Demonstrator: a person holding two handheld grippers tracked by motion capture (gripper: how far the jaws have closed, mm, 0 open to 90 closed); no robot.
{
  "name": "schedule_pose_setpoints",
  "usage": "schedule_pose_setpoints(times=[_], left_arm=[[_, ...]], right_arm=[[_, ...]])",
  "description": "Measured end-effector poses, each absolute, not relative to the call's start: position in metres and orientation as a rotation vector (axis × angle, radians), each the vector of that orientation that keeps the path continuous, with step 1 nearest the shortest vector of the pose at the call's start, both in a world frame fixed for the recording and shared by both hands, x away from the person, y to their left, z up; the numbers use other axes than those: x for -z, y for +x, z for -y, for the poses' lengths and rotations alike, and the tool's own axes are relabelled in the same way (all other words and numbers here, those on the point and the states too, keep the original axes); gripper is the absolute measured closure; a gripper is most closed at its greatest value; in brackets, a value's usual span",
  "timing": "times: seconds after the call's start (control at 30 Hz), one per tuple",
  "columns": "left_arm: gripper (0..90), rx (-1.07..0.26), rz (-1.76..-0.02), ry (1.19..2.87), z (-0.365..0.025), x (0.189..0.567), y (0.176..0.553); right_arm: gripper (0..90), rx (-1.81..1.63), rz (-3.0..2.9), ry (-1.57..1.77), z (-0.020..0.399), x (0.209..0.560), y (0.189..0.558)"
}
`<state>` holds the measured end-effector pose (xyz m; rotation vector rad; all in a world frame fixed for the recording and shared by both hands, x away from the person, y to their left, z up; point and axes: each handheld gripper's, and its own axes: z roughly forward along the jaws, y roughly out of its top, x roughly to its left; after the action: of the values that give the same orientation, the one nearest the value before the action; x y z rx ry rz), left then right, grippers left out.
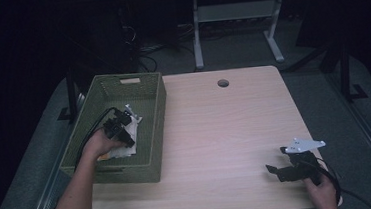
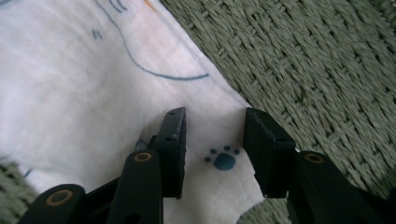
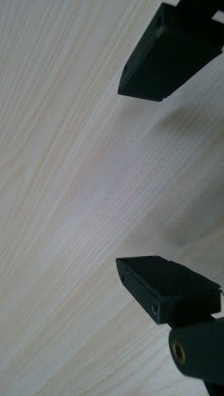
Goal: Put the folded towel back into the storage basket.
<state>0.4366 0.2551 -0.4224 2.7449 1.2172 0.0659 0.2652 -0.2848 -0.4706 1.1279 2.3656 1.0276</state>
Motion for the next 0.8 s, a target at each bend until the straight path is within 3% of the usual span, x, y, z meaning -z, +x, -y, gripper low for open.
schedule_pose_setpoints(times=[0.17,0.27,0.43,0.5,0.7,0.8], left_arm=[[58.9,-0.06,-1.225,2.744,-0.256,0.424,0.439],[63.0,-0.109,-1.215,2.764,-0.251,0.425,0.438],[85.8,-0.155,-1.174,2.787,-0.243,0.423,0.435],[87.6,-0.151,-1.178,2.78,-0.244,0.422,0.436],[88.1,-0.055,-1.136,2.674,-0.248,0.406,0.43],[86.8,0.083,-1.079,2.63,-0.246,0.401,0.427]], right_arm=[[13.9,-1.029,-2.363,1.133,0.286,0.47,0.265],[13.9,-1.03,-2.363,1.132,0.286,0.47,0.265],[13.9,-1.036,-2.357,1.124,0.286,0.469,0.265],[13.9,-1.04,-2.356,1.125,0.286,0.469,0.264],[13.9,-1.04,-2.356,1.12,0.286,0.468,0.263],[13.9,-1.038,-2.357,1.12,0.286,0.468,0.263]])
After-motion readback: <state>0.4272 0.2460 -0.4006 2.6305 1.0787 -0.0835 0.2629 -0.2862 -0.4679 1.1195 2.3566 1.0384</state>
